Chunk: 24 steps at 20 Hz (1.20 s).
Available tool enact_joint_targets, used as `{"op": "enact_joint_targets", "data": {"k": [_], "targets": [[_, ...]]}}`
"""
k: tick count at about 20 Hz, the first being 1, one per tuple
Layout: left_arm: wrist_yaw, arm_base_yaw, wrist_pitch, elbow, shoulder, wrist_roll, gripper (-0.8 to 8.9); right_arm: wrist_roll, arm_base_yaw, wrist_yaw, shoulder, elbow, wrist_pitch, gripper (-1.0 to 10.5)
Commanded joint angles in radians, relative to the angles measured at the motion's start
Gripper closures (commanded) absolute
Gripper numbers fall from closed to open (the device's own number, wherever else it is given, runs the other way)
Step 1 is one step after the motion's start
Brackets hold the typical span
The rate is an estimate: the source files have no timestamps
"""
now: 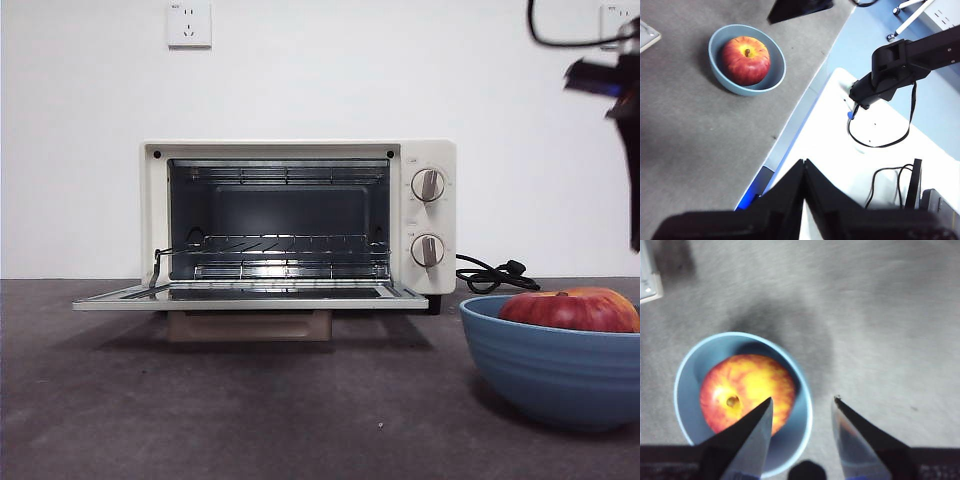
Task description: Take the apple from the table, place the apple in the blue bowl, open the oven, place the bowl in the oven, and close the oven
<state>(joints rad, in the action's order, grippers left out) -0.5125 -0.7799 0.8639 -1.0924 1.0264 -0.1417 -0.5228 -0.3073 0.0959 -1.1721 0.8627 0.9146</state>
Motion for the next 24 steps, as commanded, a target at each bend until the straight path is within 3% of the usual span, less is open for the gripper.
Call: {"op": "enact_joint_targets", "data": {"k": [1,7,11,14,18,21,24], "targets": [[0.020,0.003,0.019,0.002,-0.018,0.010,8.19,0.022,0.000,0.000,-0.066,-0.010,0.004,7.5],[0.042,0.003,0.050,0.002,-0.031,0.010,8.19,0.029,0.000,-0.019,-0.185,-0.011,-0.008,7.8],[0.048,0.003,0.049,0.002,-0.039,0.015,8.19,0.029,-0.001,-0.031,-0.220,-0.013,-0.023,9.6],[0.071,0.003,0.053,0.002,-0.053,0.021,8.19,0.028,-0.001,-0.027,-0.218,-0.013,-0.023,9.6],[0.072,0.010,0.064,0.002,-0.075,0.034,8.19,-0.004,-0.011,0.051,-0.208,0.019,-0.024,9.6],[0.074,0.034,0.079,0.002,-0.093,0.049,8.19,-0.035,-0.049,0.022,-0.206,0.123,0.027,9.6],[0.187,0.065,0.124,0.002,-0.101,0.110,8.19,-0.085,-0.095,-0.032,-0.209,0.258,0.077,9.6]]}}
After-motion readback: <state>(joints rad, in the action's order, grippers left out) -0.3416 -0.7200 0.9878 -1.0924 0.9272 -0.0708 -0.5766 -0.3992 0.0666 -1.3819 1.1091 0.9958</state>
